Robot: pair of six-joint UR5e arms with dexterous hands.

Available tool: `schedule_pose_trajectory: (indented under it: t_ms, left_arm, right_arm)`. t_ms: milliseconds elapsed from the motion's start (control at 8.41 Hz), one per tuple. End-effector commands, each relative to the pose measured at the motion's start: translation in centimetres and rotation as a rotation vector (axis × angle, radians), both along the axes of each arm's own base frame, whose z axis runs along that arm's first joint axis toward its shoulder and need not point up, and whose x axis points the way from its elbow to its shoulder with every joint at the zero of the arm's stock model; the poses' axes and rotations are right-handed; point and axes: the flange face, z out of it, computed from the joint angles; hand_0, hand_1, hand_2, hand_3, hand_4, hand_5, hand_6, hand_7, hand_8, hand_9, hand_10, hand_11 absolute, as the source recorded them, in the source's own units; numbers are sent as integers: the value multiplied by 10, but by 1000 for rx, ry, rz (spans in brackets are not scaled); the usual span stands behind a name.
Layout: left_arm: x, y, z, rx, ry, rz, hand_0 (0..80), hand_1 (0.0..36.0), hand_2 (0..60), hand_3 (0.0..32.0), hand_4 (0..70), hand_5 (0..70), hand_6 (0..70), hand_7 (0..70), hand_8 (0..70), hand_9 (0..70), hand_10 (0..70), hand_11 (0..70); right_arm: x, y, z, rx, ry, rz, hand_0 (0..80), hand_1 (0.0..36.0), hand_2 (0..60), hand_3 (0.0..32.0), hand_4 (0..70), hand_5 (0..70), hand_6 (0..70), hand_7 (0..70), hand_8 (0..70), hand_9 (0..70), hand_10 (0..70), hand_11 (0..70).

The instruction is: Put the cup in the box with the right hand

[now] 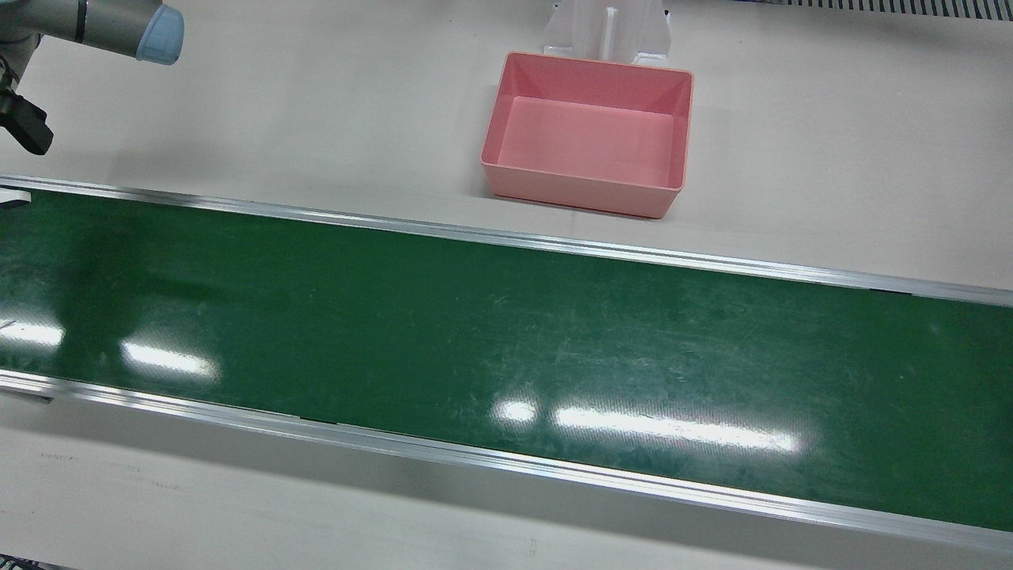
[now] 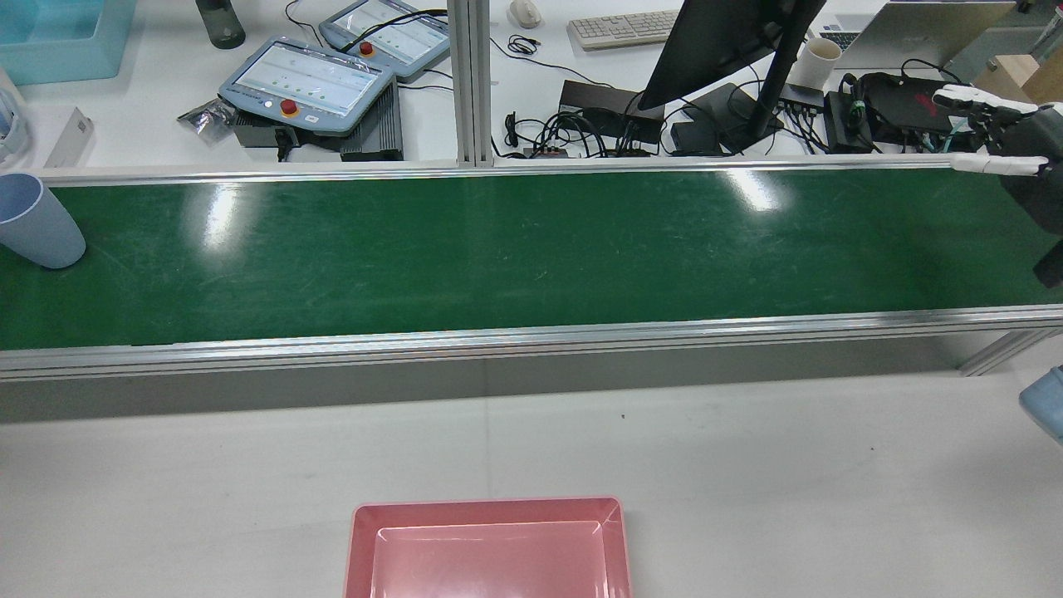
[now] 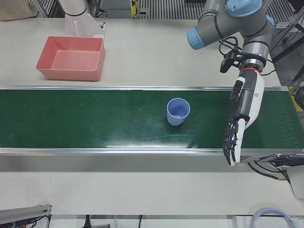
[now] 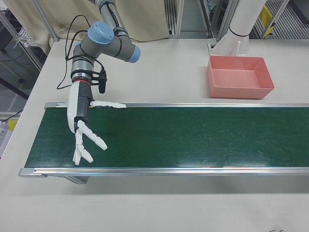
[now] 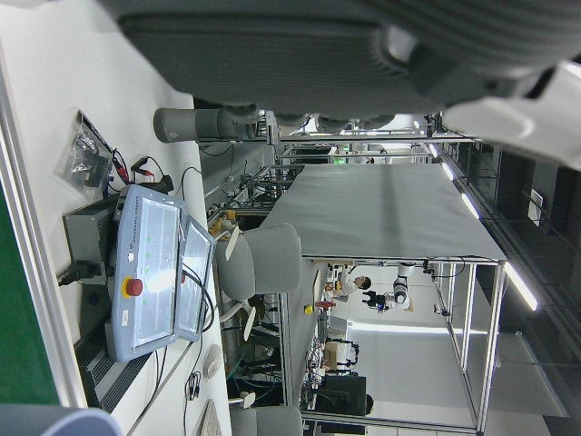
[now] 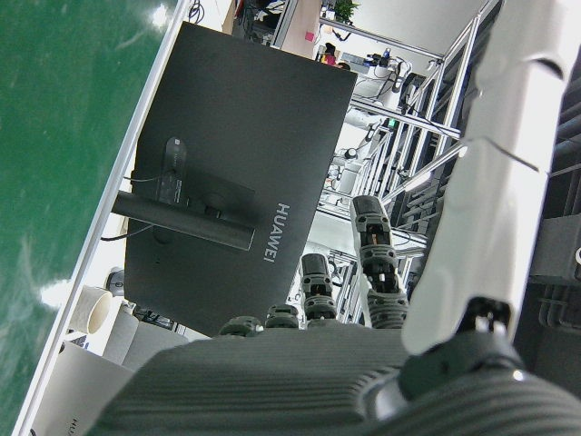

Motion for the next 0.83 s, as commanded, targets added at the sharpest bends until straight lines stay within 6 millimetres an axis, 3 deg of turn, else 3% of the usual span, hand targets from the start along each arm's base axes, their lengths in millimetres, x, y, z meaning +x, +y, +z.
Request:
schedule_pose_trajectory:
  t_ms: [0, 119, 238, 357, 476, 713]
  left_arm:
    - [0, 0, 0, 0, 0, 0, 0, 0, 0, 0, 0, 0, 0, 0, 0, 0, 0, 0]
    - [0, 0, 0, 0, 0, 0, 0, 0, 0, 0, 0, 0, 0, 0, 0, 0, 0, 0]
    - [0, 0, 0, 0, 0, 0, 0, 0, 0, 0, 0, 0, 0, 0, 0, 0, 0, 0]
    - [0, 0, 0, 0, 0, 0, 0, 0, 0, 0, 0, 0, 0, 0, 0, 0, 0, 0]
    - [0, 0, 0, 0, 0, 0, 0, 0, 0, 0, 0, 0, 0, 0, 0, 0, 0, 0]
    - [0, 0, 0, 0, 0, 0, 0, 0, 0, 0, 0, 0, 0, 0, 0, 0, 0, 0]
  right_arm:
    - [-2, 0, 0, 0, 1, -3, 530, 158, 31, 0, 98, 50, 58, 236, 4, 56, 0, 0]
    - [-2, 0, 0, 0, 1, -4, 533, 150, 0, 0, 111, 50, 58, 239, 4, 57, 0, 0]
    - [-1, 0, 0, -2, 2, -1, 512, 187, 127, 0, 66, 50, 59, 241, 4, 58, 0, 0]
    - [-1, 0, 0, 0, 1, -1, 526, 160, 32, 0, 100, 50, 59, 240, 2, 55, 0, 0]
    - [-1, 0, 0, 0, 1, -3, 533, 151, 0, 0, 112, 50, 59, 242, 3, 57, 0, 0]
    - [-2, 0, -1, 1, 1, -4, 535, 152, 0, 0, 113, 51, 59, 243, 4, 58, 0, 0]
